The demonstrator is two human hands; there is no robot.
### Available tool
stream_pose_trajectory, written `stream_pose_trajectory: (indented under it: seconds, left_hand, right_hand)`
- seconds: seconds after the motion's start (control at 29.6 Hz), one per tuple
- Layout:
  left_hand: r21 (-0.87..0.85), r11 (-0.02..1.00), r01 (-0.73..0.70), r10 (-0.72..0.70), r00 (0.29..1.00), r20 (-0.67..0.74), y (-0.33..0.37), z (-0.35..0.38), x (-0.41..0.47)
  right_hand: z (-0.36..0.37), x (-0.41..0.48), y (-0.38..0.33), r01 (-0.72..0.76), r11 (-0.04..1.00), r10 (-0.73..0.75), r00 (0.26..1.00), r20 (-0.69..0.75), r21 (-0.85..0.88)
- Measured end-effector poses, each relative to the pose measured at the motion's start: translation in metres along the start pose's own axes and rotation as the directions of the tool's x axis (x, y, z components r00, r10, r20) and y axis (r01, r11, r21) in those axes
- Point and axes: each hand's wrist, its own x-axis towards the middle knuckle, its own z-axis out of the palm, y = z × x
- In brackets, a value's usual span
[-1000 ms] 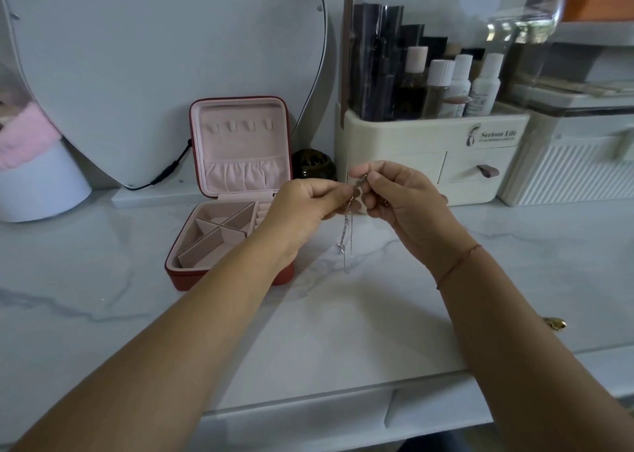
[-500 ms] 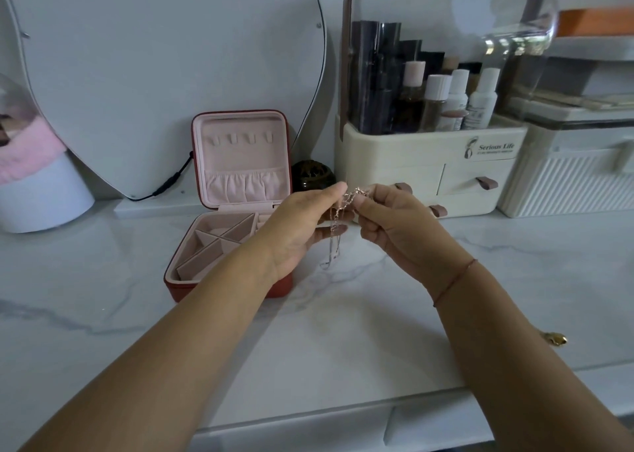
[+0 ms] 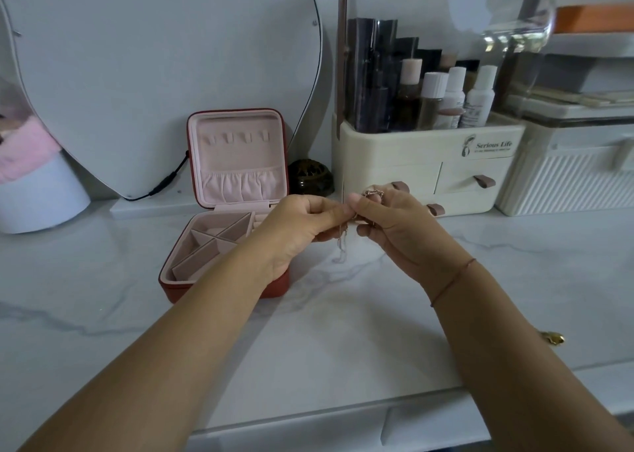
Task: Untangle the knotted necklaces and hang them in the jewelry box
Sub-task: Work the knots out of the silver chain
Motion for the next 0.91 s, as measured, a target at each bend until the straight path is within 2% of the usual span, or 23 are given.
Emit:
stream_pose_trajectory:
  seconds: [0.14,0.27,0.37,0.54,0.68,0.78,0.91]
  left_hand:
    - [0.008,1.0,0.012,-0.012,1.0,0.011,-0.0005,0.0004,0.0006]
    - [-0.106,0.993,0.055,-0.053,0.998,0.026,0.0011,-0.0017,0.0022]
    - [-0.235,0.967,0.1,-0.091,0.995,0.051,0.0038,-0.0011,0.0022]
    - [-0.238,0.963,0.127,-0.123,0.992,0.033,0.0048,0.0006,0.0024]
    - [-0.311,0.941,0.13,-0.129,0.991,0.027,0.0053,-0.001,0.0029]
    - [-0.382,0.914,0.14,-0.118,0.99,0.079,0.0044,-0.0009,0.0022]
    - [-0.368,0.92,0.133,-0.084,0.986,0.147,0.0008,0.0067,0.0013]
  right_hand:
    - [0.0004,-0.0001,-0.0011,0.026,0.999,-0.028,0.997,-0.071,-0.037]
    - [0.0,-0.0002,-0.0027,0.0,1.0,-0.002,0.993,-0.118,-0.014]
    - [0.0002,0.0,-0.0027,-0.021,0.993,0.028,0.998,-0.053,0.12]
    - [-0.0003,-0.0007,-0.0054,-0.004,0.972,0.012,0.999,-0.033,0.233]
    - [0.0006,-0.0013,-0.007,0.015,0.974,-0.006,0.999,-0.041,0.227]
    - [0.002,-0.0028,-0.0079,0.025,0.992,-0.015,0.997,-0.082,0.126]
    - [-0.0007,-0.0029,-0.0069,0.039,0.996,-0.028,0.99,-0.14,0.076]
